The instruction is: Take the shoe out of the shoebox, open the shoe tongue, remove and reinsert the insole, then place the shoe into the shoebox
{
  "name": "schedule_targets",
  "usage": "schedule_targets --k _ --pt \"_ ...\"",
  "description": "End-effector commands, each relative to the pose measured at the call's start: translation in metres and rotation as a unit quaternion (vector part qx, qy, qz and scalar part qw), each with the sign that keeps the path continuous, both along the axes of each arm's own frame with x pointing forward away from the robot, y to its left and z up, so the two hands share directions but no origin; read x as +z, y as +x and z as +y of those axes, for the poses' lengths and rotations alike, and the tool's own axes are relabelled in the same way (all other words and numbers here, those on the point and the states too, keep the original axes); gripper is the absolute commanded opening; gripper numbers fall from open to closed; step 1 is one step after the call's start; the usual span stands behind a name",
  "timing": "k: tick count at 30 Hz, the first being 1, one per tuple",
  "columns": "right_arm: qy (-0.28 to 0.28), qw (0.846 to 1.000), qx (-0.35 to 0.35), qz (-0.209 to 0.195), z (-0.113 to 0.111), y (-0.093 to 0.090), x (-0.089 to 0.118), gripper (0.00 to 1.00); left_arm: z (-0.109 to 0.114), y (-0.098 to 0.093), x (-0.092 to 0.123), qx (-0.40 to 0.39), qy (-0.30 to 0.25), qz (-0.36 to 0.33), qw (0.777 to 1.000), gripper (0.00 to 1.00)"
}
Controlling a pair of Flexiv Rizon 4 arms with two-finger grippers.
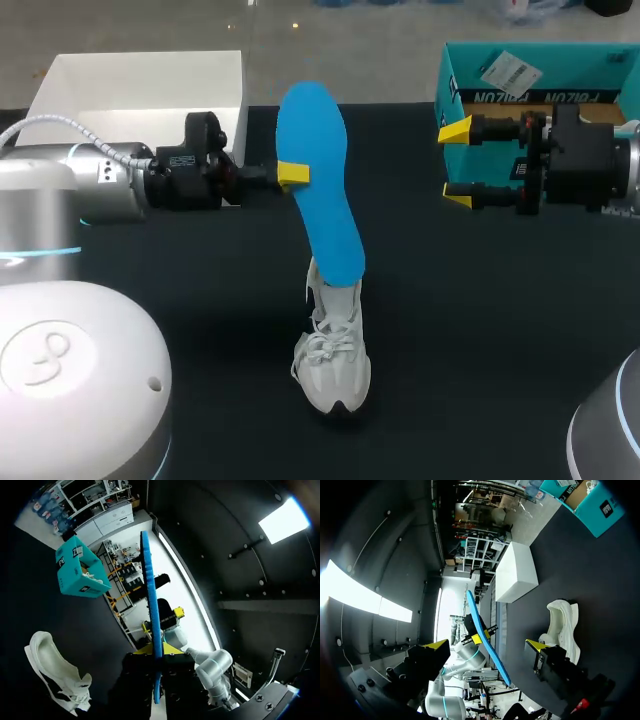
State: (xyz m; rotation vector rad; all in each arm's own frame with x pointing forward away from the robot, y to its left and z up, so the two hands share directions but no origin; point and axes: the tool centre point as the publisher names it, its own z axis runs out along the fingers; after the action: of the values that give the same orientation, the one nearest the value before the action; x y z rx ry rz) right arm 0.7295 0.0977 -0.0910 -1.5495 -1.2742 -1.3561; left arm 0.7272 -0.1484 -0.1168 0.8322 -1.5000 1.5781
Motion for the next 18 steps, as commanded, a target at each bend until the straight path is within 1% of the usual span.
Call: schedule_targets --k 1,9,10,11,13,15,16,18 --pt "-0.001 1.0 -0.002 0.0 0.002 -0.001 -0.001 1.0 0.002 0.006 -0.002 -0.018 0.001 -0.004 1.0 0.0" --pt "-0.001 1.0 -0.002 0.0 0.002 -0.001 -0.001 1.0 0.002 0.006 -0.002 -0.018 0.001 -0.004 1.0 0.0" --pt "-0.001 1.0 -0.002 0.0 0.002 -0.001 -0.001 1.0 0.002 0.007 -0.004 -0.012 -0.03 0.024 0.999 0.0" --pt "-0.001 1.0 -0.002 0.0 0.002 -0.001 -0.001 1.0 0.003 0.008 -0.006 -0.021 -0.043 0.056 0.997 0.0" --pt "-0.001 1.0 -0.002 0.0 0.002 -0.001 -0.001 1.0 0.003 0.01 -0.011 -0.018 -0.059 0.102 0.993 0.0" --pt "-0.001 1.0 -0.002 0.0 0.002 -0.001 -0.001 1.0 0.002 0.009 -0.015 -0.032 -0.077 0.142 0.986 0.0" --pt "-0.001 1.0 -0.002 0.0 0.002 -0.001 -0.001 1.0 0.002 0.009 -0.017 -0.041 -0.082 0.151 0.984 0.0" --pt "-0.001 1.0 -0.002 0.0 0.002 -0.001 -0.001 1.0 0.002 0.008 -0.02 -0.041 -0.06 0.153 0.986 0.0"
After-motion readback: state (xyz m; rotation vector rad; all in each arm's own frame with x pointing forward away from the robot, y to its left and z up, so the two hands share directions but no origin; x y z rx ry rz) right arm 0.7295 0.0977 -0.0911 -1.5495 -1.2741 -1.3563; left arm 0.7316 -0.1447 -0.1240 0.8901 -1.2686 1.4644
